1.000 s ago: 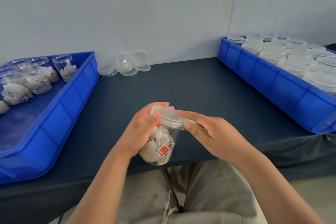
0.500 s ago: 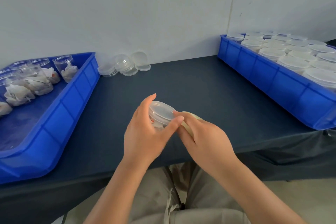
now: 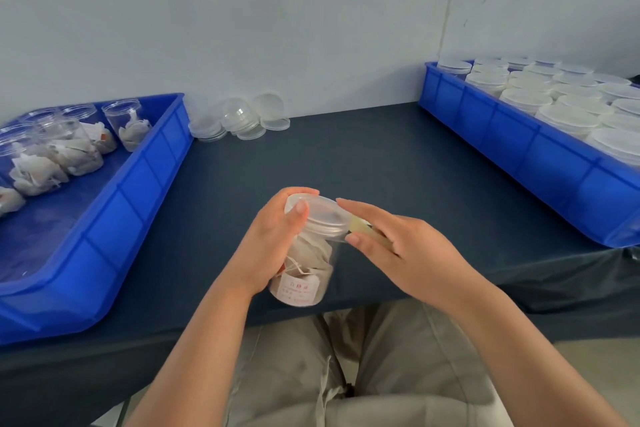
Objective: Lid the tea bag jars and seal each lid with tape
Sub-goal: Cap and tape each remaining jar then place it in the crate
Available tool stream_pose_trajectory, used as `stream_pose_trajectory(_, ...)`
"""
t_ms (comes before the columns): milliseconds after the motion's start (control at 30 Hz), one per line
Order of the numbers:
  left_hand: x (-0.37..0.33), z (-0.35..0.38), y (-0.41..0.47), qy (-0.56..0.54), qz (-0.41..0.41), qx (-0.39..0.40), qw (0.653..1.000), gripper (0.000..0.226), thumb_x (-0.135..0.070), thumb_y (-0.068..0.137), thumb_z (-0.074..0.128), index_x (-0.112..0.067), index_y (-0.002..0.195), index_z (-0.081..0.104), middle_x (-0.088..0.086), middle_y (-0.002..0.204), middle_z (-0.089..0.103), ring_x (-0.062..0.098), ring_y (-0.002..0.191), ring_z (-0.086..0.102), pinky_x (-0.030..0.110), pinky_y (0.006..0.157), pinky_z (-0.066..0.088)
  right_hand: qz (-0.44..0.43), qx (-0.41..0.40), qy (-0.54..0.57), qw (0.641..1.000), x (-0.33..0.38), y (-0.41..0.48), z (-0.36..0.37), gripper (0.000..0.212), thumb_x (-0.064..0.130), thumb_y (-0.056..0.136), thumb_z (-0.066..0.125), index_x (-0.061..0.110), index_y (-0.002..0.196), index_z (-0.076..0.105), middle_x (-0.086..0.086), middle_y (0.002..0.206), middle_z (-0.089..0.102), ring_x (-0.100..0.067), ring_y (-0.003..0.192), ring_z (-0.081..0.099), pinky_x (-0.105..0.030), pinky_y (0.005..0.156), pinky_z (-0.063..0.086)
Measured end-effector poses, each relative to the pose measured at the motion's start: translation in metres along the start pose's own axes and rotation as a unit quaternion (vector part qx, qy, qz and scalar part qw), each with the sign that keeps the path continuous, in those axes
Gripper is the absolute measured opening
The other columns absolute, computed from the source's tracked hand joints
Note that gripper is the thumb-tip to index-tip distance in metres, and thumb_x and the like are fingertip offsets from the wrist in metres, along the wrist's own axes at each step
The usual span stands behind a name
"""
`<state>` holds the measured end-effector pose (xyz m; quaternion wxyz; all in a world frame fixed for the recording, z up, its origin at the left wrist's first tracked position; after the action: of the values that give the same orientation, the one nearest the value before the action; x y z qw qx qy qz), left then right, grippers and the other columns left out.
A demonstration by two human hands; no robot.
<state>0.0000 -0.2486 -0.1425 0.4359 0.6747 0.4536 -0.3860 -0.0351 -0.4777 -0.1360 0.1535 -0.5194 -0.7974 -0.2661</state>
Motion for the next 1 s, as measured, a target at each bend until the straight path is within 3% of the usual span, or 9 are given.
stream_pose_trajectory(100,-0.001,0.0,0.006,0.012,0.004,0.03,0.999,0.08,-0.094,0.085,0.044,-0.034,0.133,0.065,-0.012,0.126,0.071,0.016,0.12,0.069,0.036,0.098,0.058,-0.007,-0.007,-0.028,1.0,0.002,-0.003,-0.007,0.053,0.081,0.098,0.027,0.065,0.149,0.032,0.059,0.108,0.048,0.017,0.105,0.05,-0.01,0.079,0.043)
stream_pose_trajectory(167,-0.003,0.0,0.008,0.022,0.0,0.045,0.999,0.08,-0.093,0.086,0.042,-0.034,0.135,0.065,-0.011,0.13,0.07,0.017,0.124,0.067,0.039,0.103,0.056,0.003,-0.022,-0.033,0.999,0.002,-0.006,-0.008,0.054,0.081,0.098,0.027,0.062,0.148,0.036,0.046,0.112,0.062,0.011,0.102,0.058,-0.014,0.077,0.048)
stream_pose_trajectory(233,-0.006,0.003,0.008,0.044,0.005,0.025,0.999,0.069,-0.084,0.091,0.042,-0.036,0.134,0.066,-0.014,0.134,0.067,0.013,0.128,0.064,0.038,0.108,0.053,0.018,-0.04,-0.036,0.998,0.002,-0.007,-0.005,0.055,0.08,0.099,0.028,0.058,0.147,0.042,0.026,0.096,0.069,0.002,0.087,0.062,-0.017,0.068,0.048)
stream_pose_trajectory(300,-0.011,0.005,0.002,0.045,0.024,-0.048,0.998,0.053,-0.071,0.092,0.046,-0.041,0.129,0.067,-0.023,0.129,0.069,0.003,0.123,0.064,0.021,0.101,0.052,0.029,-0.055,-0.034,0.997,0.006,-0.006,-0.003,0.057,0.078,0.098,0.029,0.055,0.147,0.047,0.025,0.084,0.062,0.002,0.079,0.059,-0.014,0.062,0.039)
stream_pose_trajectory(400,-0.019,0.011,-0.013,0.08,0.049,-0.127,0.987,0.044,-0.07,0.097,0.044,-0.048,0.131,0.062,-0.037,0.114,0.068,-0.008,0.105,0.067,0.005,0.081,0.048,0.037,-0.062,-0.035,0.997,0.012,-0.004,-0.004,0.056,0.073,0.099,0.034,0.051,0.148,0.052,0.024,0.099,0.068,-0.002,0.09,0.061,-0.012,0.068,0.041)
stream_pose_trajectory(533,-0.022,0.024,-0.022,0.135,0.028,-0.126,0.982,0.068,-0.095,0.074,0.057,-0.06,0.131,0.042,-0.039,0.118,0.059,-0.011,0.107,0.061,0.01,0.071,0.049,0.033,-0.071,-0.038,0.996,0.02,-0.01,-0.001,0.05,0.064,0.104,0.041,0.047,0.149,0.054,0.019,0.116,0.074,-0.007,0.1,0.068,-0.025,0.079,0.054)
stream_pose_trajectory(667,-0.018,0.019,-0.011,0.125,0.023,-0.122,0.984,0.067,-0.083,0.067,0.07,-0.055,0.124,0.049,-0.039,0.119,0.059,-0.01,0.106,0.062,0.009,0.071,0.049,0.012,-0.053,-0.039,0.998,0.022,-0.01,0.0,0.058,0.074,0.102,0.028,0.049,0.151,0.044,0.017,0.119,0.073,-0.008,0.1,0.069,-0.032,0.081,0.058)
stream_pose_trajectory(833,-0.006,-0.001,0.003,0.049,0.01,-0.079,0.996,0.053,-0.072,0.079,0.065,-0.053,0.127,0.058,-0.026,0.124,0.066,0.004,0.115,0.067,0.012,0.082,0.053,0.029,0.013,0.015,0.999,0.003,-0.004,0.0,0.05,0.07,0.102,0.033,0.06,0.151,0.025,0.009,0.08,0.064,-0.008,0.077,0.062,-0.032,0.063,0.052)
stream_pose_trajectory(1000,0.006,-0.004,0.004,-0.007,0.017,0.004,1.0,0.08,-0.088,0.084,0.057,-0.033,0.143,0.058,-0.003,0.134,0.069,0.021,0.124,0.067,0.03,0.102,0.055,-0.001,-0.004,-0.006,1.0,0.004,-0.001,-0.007,0.052,0.072,0.101,0.032,0.062,0.152,0.029,0.02,0.089,0.064,0.0,0.091,0.059,-0.019,0.067,0.044)
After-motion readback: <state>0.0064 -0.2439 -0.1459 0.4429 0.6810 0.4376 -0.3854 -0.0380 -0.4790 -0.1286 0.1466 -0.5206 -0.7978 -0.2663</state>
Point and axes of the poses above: each hand's wrist, its own y-axis towards the middle knuckle, its own z-axis out of the palm, x = y × z, the point moved 3 cm from there along y, towards the middle knuckle
